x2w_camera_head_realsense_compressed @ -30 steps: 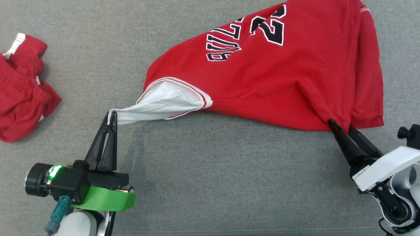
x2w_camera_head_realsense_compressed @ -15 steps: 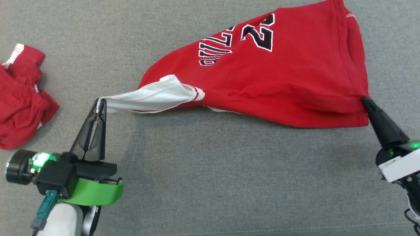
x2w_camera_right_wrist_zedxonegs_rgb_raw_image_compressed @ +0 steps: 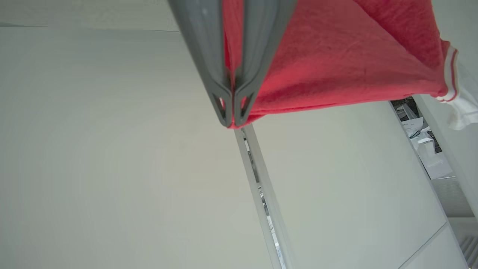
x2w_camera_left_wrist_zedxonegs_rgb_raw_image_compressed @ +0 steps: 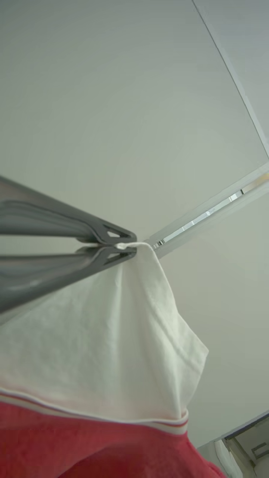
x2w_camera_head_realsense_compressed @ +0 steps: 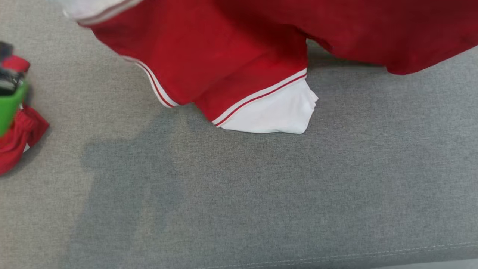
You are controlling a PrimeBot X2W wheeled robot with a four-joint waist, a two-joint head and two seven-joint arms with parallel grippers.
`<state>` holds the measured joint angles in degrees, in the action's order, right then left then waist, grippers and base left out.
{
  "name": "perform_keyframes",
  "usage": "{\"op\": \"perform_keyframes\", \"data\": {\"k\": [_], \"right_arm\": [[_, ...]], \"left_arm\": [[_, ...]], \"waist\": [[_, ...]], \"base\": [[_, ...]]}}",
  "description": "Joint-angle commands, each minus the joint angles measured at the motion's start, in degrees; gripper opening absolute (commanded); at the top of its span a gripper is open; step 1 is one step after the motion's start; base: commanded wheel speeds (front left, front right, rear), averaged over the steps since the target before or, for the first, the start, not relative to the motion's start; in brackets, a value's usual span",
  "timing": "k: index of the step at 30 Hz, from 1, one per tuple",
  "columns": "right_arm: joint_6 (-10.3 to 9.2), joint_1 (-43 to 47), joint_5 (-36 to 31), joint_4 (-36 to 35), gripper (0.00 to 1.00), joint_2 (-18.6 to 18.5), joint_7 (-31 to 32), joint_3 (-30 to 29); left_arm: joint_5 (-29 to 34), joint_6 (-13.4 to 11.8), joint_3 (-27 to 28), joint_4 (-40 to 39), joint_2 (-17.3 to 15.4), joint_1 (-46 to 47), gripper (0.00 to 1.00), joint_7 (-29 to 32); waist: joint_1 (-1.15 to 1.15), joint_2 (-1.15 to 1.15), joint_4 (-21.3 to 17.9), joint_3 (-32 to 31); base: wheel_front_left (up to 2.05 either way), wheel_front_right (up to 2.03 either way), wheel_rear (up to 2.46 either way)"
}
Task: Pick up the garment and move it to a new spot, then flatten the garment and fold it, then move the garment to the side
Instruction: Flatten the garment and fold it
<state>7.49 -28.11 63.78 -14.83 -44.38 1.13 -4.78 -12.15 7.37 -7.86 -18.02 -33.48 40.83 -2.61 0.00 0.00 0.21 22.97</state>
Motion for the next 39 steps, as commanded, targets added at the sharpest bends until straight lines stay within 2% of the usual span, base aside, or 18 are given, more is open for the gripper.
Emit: {"op": "perform_keyframes", "data": {"k": [1,6,9,12,15,19,22,24,27,29,33,39], "right_arm": [[0.01,-3.98,-0.03,0.57,0.00,-0.72,1.84,-0.69],[0.01,-18.61,-3.58,5.99,0.00,-3.02,8.61,0.83],[0.01,-27.99,-6.47,9.71,0.00,-2.47,11.47,4.10],[0.01,-38.46,-10.99,15.05,0.00,0.22,12.70,8.80],[0.02,-47.75,-16.24,20.98,0.00,4.11,11.71,13.26],[0.01,-58.54,-25.71,29.25,0.00,9.13,6.39,17.99],[0.01,-65.68,-33.33,35.29,0.00,12.10,-1.04,17.96],[0.01,-69.14,-37.28,38.01,0.00,13.16,-4.75,18.76],[0.01,-72.61,-39.91,40.39,0.00,13.09,-7.56,21.05],[-0.02,-73.74,-40.21,42.02,0.00,12.24,-9.34,22.18],[-0.01,-71.46,-38.25,44.80,0.00,10.84,-12.87,25.53],[-0.02,-63.26,-32.48,45.90,0.00,7.00,-15.60,29.93]], "left_arm": [[-1.98,0.09,-1.40,-0.01,-2.40,4.88,0.00,1.53],[-9.68,0.01,-5.90,3.56,-7.12,21.49,0.00,6.78],[-11.97,0.02,-9.32,7.73,-8.30,29.97,0.00,8.68],[-11.72,0.02,-15.03,13.55,-9.62,40.80,0.00,8.48],[-10.18,0.02,-20.09,21.03,-8.80,50.76,0.00,5.90],[-4.29,-0.30,-23.16,32.31,-5.81,64.39,0.00,-2.09],[1.47,-2.80,-24.13,39.34,-2.49,72.19,0.00,-9.82],[3.35,-4.05,-24.08,41.33,-0.40,75.83,0.00,-12.00],[3.55,-4.49,-22.77,38.93,2.00,77.82,0.00,-12.60],[3.23,-3.87,-21.98,35.27,2.06,74.48,0.00,-12.54],[1.16,-2.92,-19.93,28.66,1.65,65.84,0.00,-12.48],[-3.66,-1.41,-15.45,20.85,0.83,45.85,0.00,-12.52]], "waist": [[0.00,0.00,-0.52,2.11],[0.00,0.00,-0.51,5.73],[0.00,0.00,-0.52,8.20],[0.00,0.00,-0.76,11.15],[0.00,0.00,-1.36,13.90],[0.00,0.00,-2.47,17.28],[0.00,0.00,-2.66,19.34],[0.00,0.00,-2.11,20.76],[0.00,0.00,-0.98,23.08],[0.00,0.00,0.06,24.73],[0.00,0.00,1.72,26.48],[0.00,0.00,3.05,24.95]], "base": [[0.00,0.00,0.00],[0.00,0.00,0.00],[0.00,0.00,0.00],[0.00,0.00,0.00],[0.00,0.00,0.00],[0.00,0.00,0.00],[0.00,0.00,0.00],[0.00,0.00,0.00],[0.00,0.00,0.00],[0.00,0.00,0.00],[0.00,0.00,0.00],[0.00,0.00,0.00]]}}
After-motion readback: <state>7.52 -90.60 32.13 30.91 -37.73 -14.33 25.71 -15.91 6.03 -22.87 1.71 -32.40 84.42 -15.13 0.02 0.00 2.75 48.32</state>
